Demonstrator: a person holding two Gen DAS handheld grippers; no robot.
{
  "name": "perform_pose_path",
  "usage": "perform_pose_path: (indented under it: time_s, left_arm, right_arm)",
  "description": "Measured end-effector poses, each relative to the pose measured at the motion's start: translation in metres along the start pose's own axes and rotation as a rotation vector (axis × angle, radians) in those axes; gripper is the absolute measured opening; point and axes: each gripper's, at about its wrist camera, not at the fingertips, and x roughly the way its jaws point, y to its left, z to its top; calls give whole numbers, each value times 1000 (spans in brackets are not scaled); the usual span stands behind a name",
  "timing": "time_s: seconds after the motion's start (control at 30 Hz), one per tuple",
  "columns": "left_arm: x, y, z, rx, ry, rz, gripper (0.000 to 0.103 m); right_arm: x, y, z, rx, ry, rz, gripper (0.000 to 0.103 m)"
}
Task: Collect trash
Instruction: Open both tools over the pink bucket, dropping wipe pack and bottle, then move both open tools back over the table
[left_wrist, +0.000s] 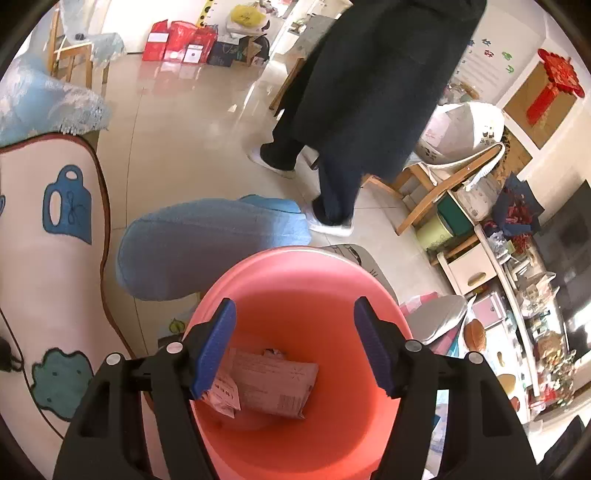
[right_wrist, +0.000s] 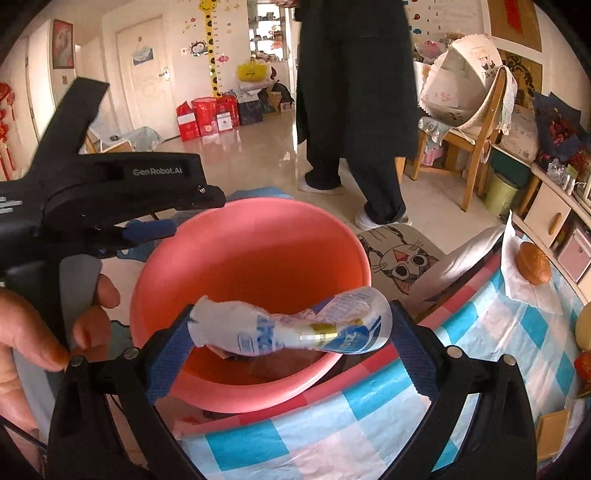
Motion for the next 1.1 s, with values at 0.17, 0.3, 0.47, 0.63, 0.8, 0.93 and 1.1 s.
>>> perform_pose_path:
  time_s: [0.17,0.3,0.47,0.63,0.8,0.93,1.1]
  left_arm:
    - [-3,2,3,3,-15,15,72]
    - [-5,10,5,-20,-22,18,72]
    - [-8,12,6,-21,-36,14,73]
    - [-6,9,5,-11,-25,8,74]
    - [-7,-4,2,40,-35,11,78]
    - [-10,-21,-3,84,-37,-28,81]
    - [-13,-52,-17,185,-35,-78,87]
  right_arm:
    - [8,0,0,28,12,33,99]
    - [11,1,-1,24,20,36,99]
    - [11,9,-2,-24,21,9,99]
    - [0,3,-9,0,1,-14,99]
    - [-18,-10,-24,55,-10,-73,99]
    - [-37,-21,-40,115,-20,-131,99]
    - [-74,-45,-66,238,-50,-190,99]
